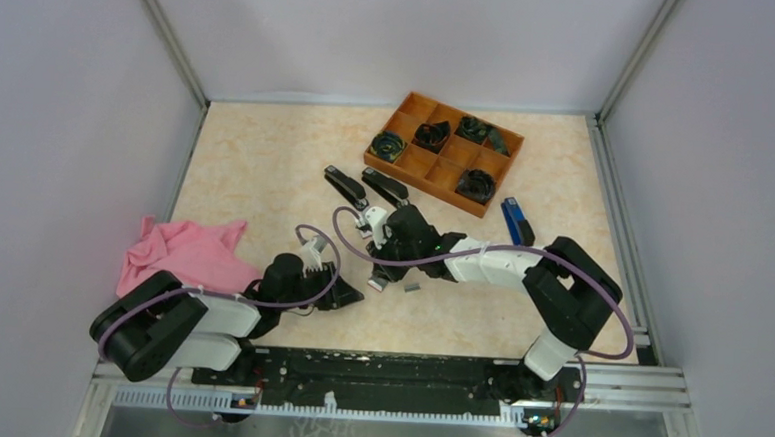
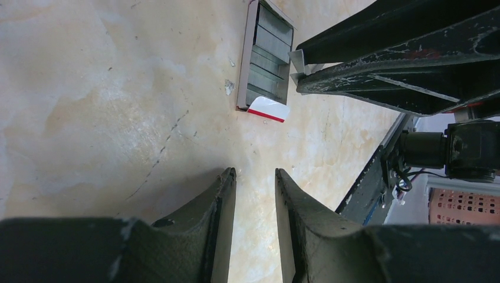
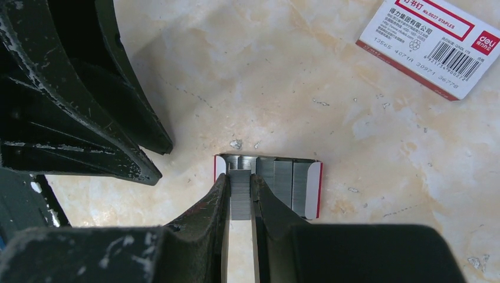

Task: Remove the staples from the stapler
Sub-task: Adjust the staple box at the center of the board.

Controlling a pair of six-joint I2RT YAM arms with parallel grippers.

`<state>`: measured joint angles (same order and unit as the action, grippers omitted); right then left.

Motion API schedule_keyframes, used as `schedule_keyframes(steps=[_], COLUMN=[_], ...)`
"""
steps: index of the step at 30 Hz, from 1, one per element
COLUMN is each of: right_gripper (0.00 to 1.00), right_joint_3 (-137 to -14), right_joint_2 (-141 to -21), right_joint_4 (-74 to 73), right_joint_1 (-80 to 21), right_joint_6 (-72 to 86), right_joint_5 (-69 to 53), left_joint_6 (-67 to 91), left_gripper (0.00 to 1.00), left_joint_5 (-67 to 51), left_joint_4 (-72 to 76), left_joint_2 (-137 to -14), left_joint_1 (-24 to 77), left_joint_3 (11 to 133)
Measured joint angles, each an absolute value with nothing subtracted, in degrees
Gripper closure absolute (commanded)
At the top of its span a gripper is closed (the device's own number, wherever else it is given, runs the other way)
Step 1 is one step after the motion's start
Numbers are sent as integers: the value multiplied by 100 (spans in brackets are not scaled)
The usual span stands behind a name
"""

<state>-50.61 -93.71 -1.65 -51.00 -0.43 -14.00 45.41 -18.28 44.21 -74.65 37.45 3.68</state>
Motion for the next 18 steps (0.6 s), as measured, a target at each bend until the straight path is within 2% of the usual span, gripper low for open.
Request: schedule_keyframes(steps=[18], right_gripper=[94], right_joint_3=[-5070], right_joint_2=[-9561], right_joint_4=[-176], right_joint_1=[-5100], right_joint_6=[-40], right_joint_5=[-1463], left_joint_6=[4541], left_gripper=[66], left_joint_5=[-1885], left_joint_4=[4670], left_joint_2=[-7710], left_joint_1=[3745], left_joint_3=[386])
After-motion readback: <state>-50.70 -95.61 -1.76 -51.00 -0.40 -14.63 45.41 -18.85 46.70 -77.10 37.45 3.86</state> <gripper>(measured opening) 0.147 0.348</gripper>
